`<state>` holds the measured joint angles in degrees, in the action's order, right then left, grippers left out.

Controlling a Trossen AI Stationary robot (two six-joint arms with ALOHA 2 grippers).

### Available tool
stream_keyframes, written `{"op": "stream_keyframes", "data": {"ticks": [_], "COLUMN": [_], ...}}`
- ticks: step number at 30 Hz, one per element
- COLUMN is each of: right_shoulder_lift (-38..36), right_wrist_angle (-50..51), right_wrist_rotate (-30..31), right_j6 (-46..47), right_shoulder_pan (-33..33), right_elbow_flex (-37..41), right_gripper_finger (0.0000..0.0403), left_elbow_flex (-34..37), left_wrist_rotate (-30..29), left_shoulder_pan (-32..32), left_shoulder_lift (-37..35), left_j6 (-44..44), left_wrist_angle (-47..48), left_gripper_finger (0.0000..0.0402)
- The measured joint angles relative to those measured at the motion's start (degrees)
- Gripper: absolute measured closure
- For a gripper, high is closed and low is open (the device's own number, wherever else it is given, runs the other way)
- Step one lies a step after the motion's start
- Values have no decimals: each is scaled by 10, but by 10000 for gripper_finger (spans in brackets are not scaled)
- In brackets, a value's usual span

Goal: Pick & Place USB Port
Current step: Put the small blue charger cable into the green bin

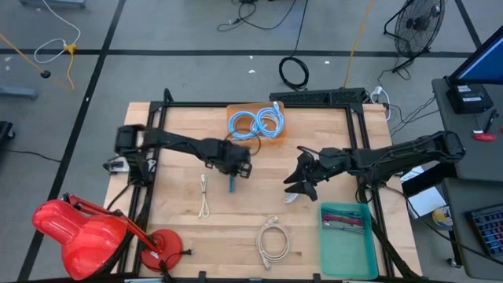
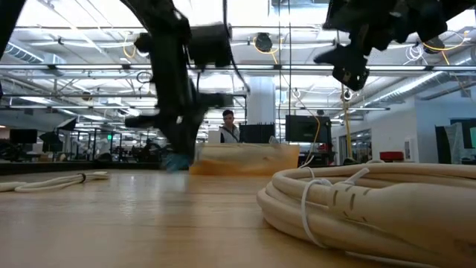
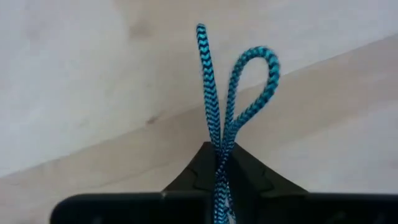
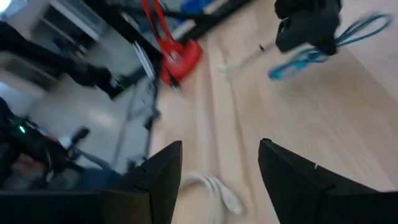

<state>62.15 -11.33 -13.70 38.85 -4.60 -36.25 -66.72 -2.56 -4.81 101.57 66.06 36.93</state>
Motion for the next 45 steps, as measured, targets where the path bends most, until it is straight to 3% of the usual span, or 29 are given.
{"op": "stream_keyframes", "data": {"ticks": [8,14,18,26,40,45], "right_shoulder_lift": [0,0,0,0,0,0], "right_wrist_angle": [-143,-248,-295,-289,-286,-284], "right_wrist_rotate": [29,86,95,95,107,107], "right_j6": [105,143,150,141,134,134], "right_shoulder_pan": [0,1,1,0,0,0], "right_elbow_flex": [0,0,0,0,0,0], "right_gripper_finger": [205,206,206,206,206,206], "left_elbow_flex": [-2,-3,-2,-2,-3,-38], "left_wrist_rotate": [-116,-190,-176,-141,-119,-105], "left_shoulder_pan": [62,111,114,113,111,111], "left_shoulder_lift": [-171,-211,-197,-174,-157,-128], "left_j6": [-39,-139,-149,-147,-157,-164], "left_wrist_angle": [-167,-333,-384,-459,-524,-516], "left_gripper_finger": [391,391,391,391,391,391]}}
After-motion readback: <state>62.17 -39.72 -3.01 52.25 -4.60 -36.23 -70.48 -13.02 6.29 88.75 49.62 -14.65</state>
